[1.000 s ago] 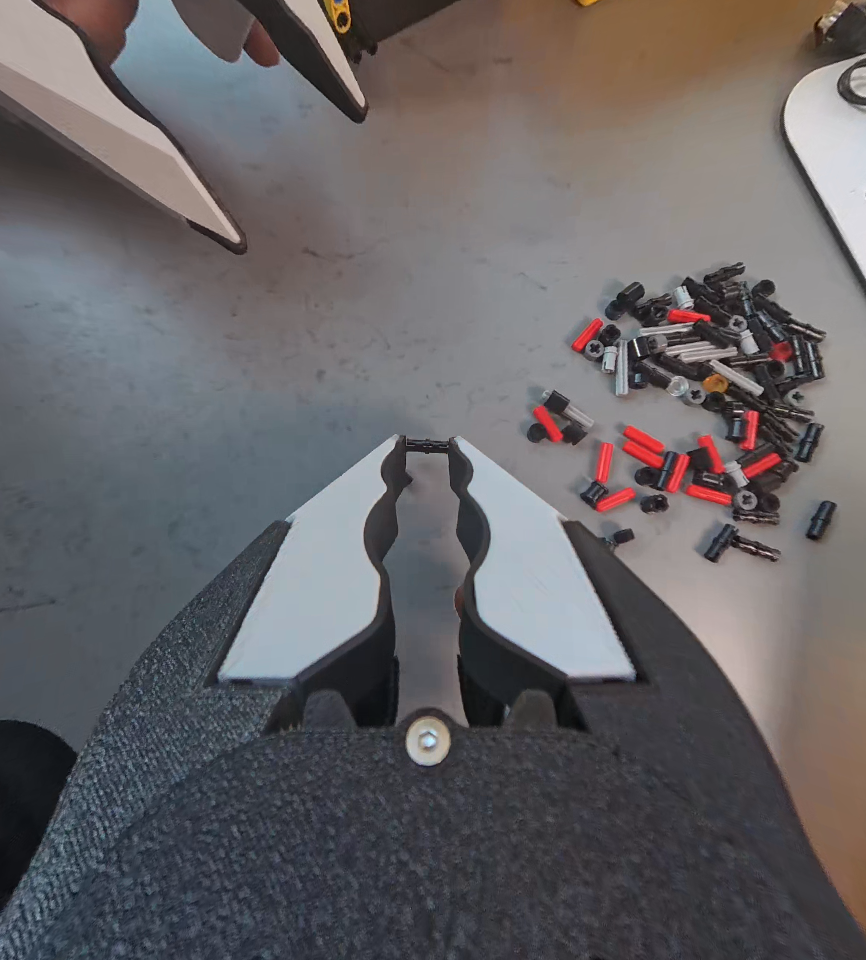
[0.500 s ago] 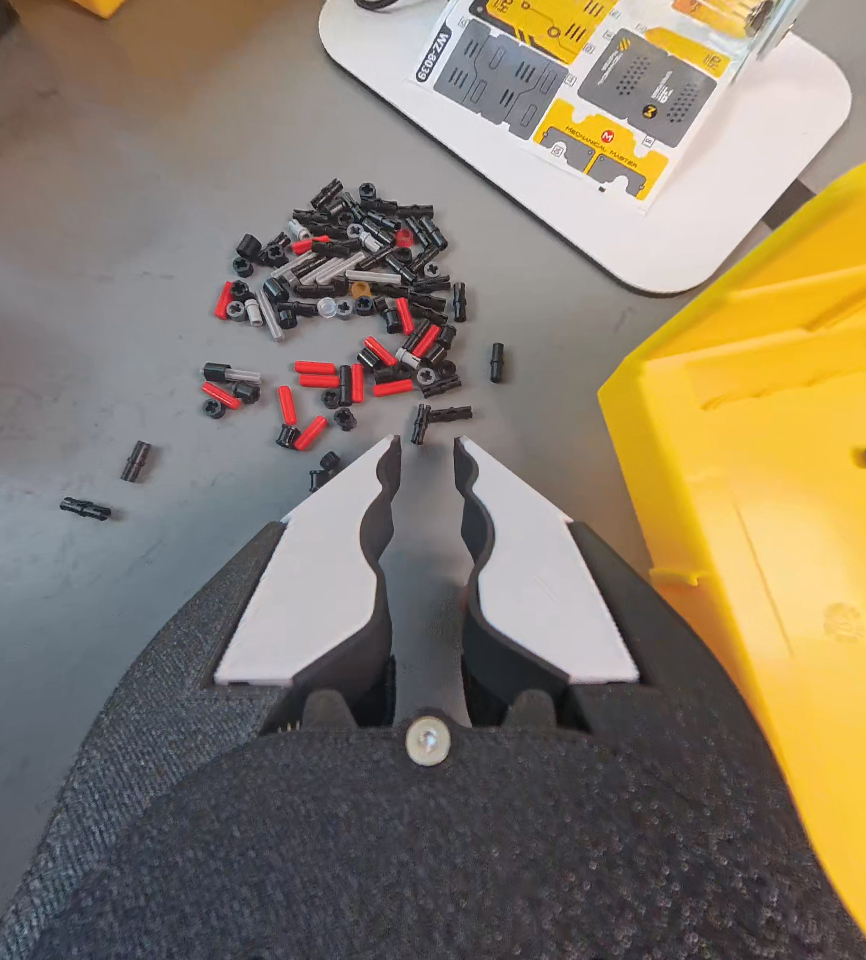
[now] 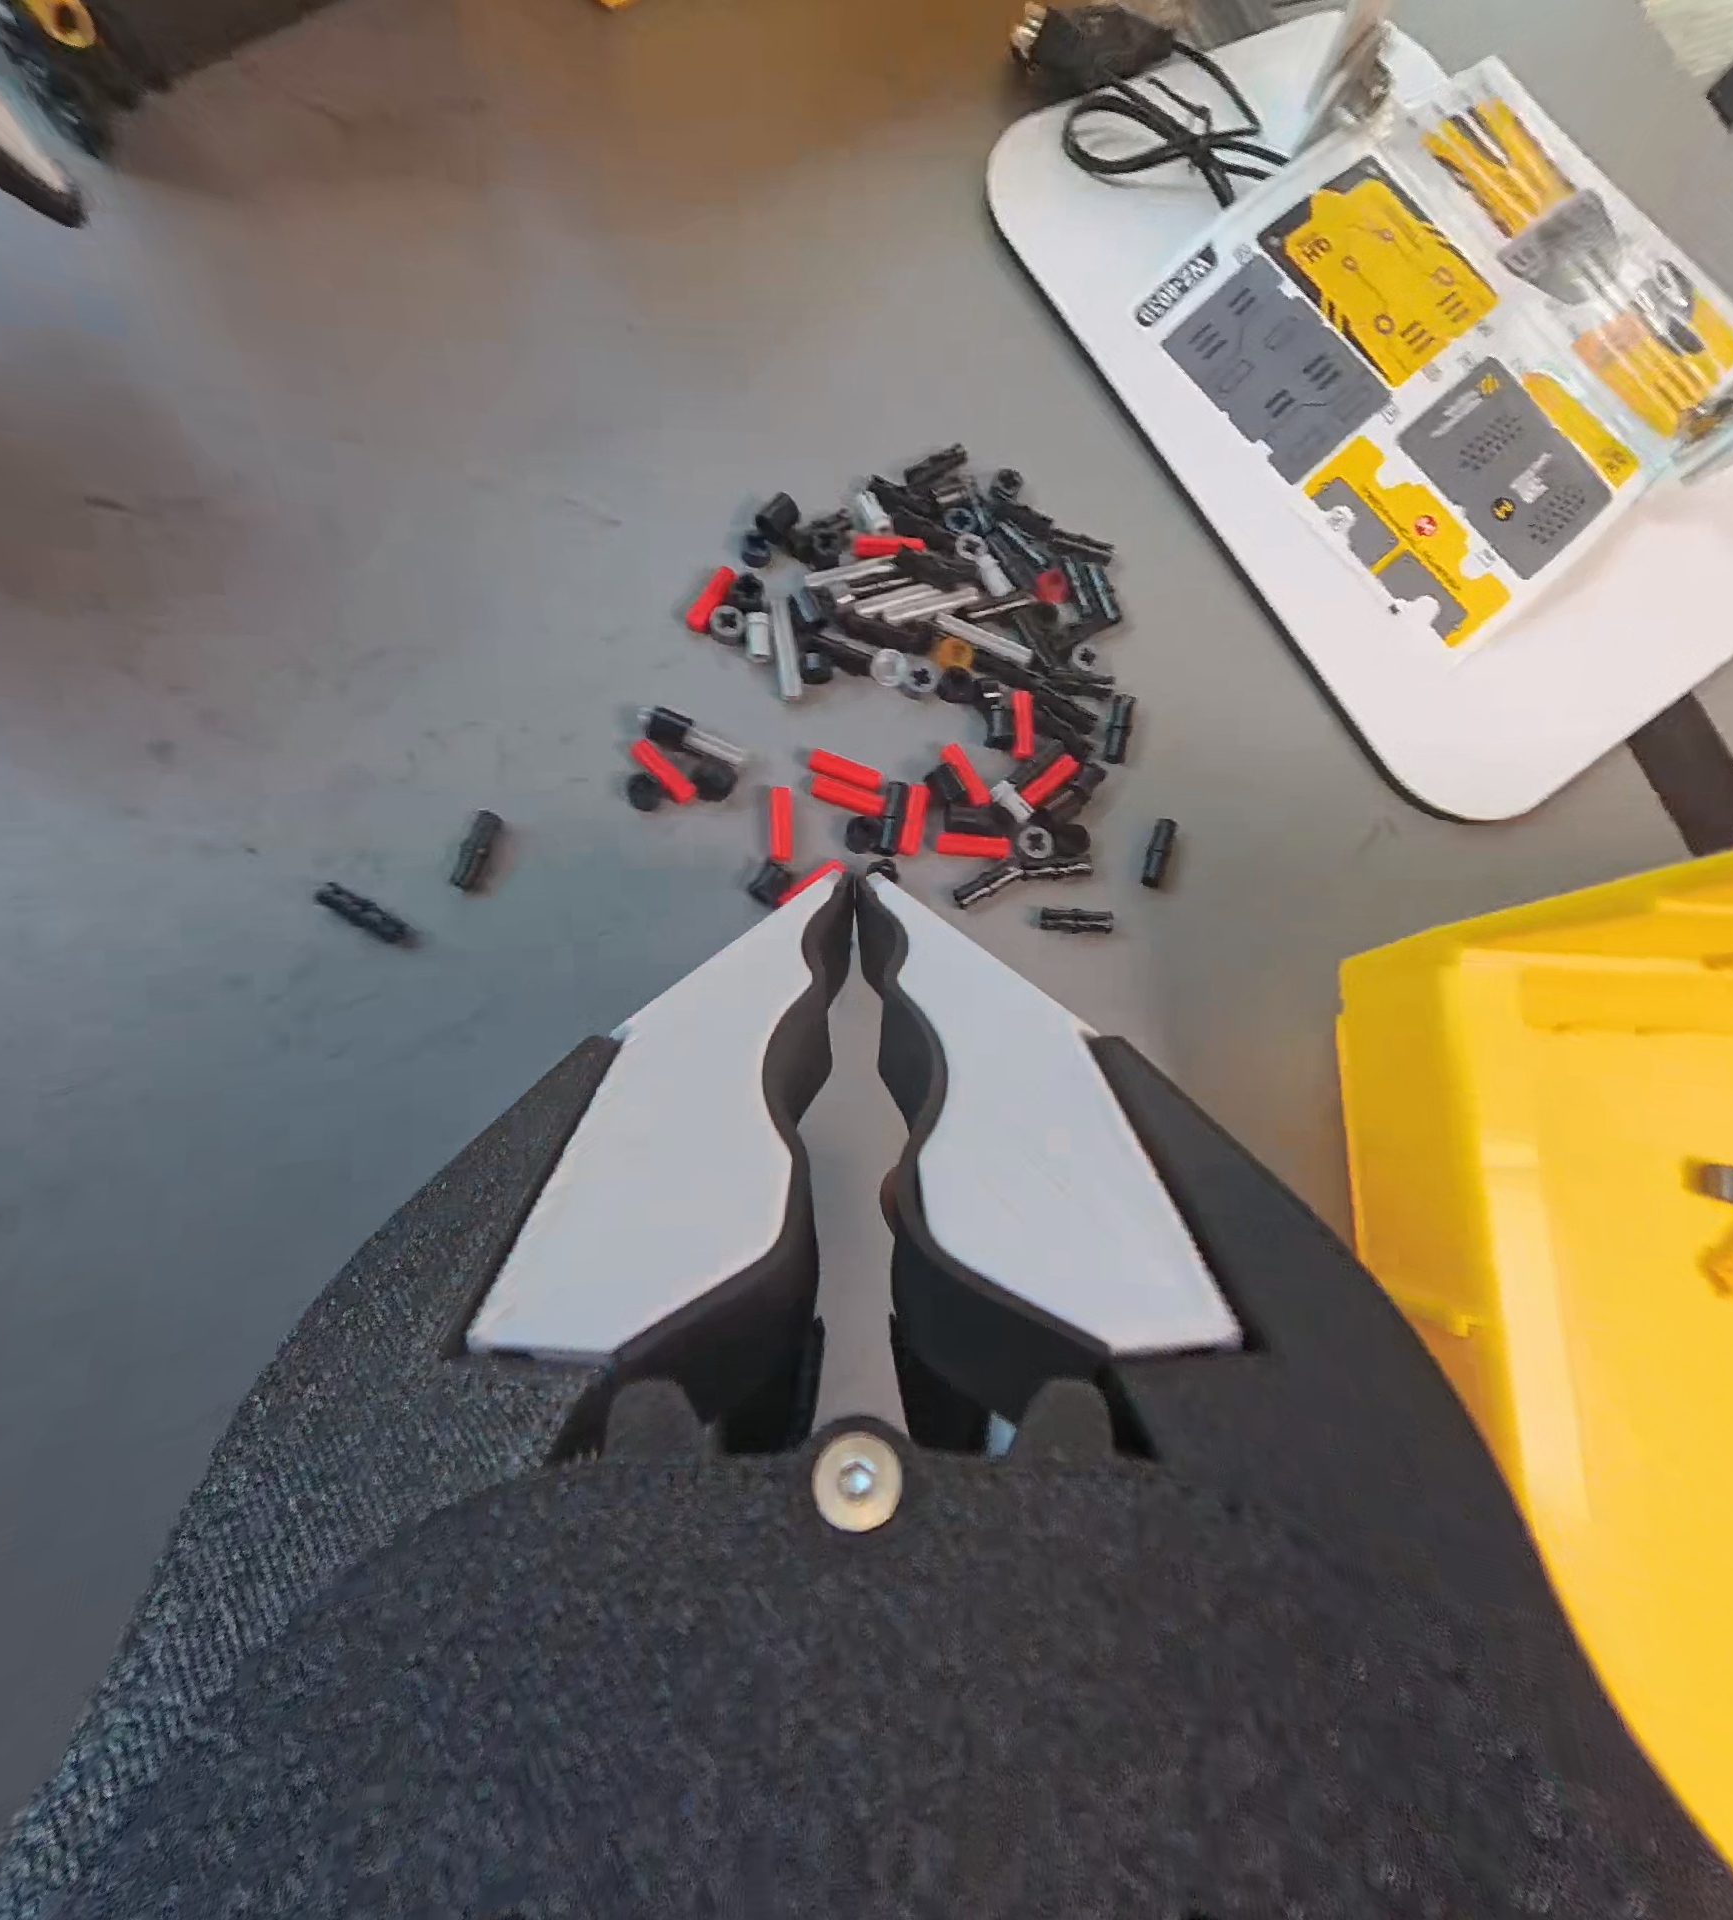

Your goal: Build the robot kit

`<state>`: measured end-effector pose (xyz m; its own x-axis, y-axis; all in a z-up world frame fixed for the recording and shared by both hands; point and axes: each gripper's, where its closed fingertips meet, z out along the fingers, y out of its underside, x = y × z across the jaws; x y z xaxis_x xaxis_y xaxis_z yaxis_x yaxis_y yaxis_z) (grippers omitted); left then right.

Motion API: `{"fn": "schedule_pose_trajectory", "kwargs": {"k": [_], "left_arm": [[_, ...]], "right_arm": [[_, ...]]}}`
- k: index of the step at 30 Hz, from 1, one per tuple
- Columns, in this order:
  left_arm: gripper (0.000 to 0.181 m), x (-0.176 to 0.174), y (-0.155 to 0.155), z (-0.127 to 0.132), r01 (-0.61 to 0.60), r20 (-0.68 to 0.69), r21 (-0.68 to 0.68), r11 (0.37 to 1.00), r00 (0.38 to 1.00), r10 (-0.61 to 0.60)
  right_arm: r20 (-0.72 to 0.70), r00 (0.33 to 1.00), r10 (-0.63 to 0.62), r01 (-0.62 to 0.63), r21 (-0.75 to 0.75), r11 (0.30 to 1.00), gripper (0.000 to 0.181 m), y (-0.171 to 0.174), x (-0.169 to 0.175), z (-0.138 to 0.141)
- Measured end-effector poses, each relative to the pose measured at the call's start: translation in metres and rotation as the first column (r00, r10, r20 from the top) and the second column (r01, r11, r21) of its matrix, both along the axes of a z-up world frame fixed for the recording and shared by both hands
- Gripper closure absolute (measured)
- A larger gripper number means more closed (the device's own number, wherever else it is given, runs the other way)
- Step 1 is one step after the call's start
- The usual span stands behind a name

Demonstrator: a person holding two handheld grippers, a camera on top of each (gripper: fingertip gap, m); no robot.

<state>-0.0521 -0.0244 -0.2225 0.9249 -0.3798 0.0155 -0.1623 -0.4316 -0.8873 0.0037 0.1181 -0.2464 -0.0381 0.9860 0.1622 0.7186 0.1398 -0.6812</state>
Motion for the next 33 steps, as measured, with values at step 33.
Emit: {"fn": "schedule_pose_trajectory", "kwargs": {"k": [33], "left_arm": [[0.128, -0.001, -0.001, 0.0, 0.004, 0.002, -0.002, 1.0, 1.0, -0.004]], "right_arm": [[0.109, 0.914, 0.391, -0.379, -0.116, 0.918, 0.177, -0.077, 0.001, -0.02]]}}
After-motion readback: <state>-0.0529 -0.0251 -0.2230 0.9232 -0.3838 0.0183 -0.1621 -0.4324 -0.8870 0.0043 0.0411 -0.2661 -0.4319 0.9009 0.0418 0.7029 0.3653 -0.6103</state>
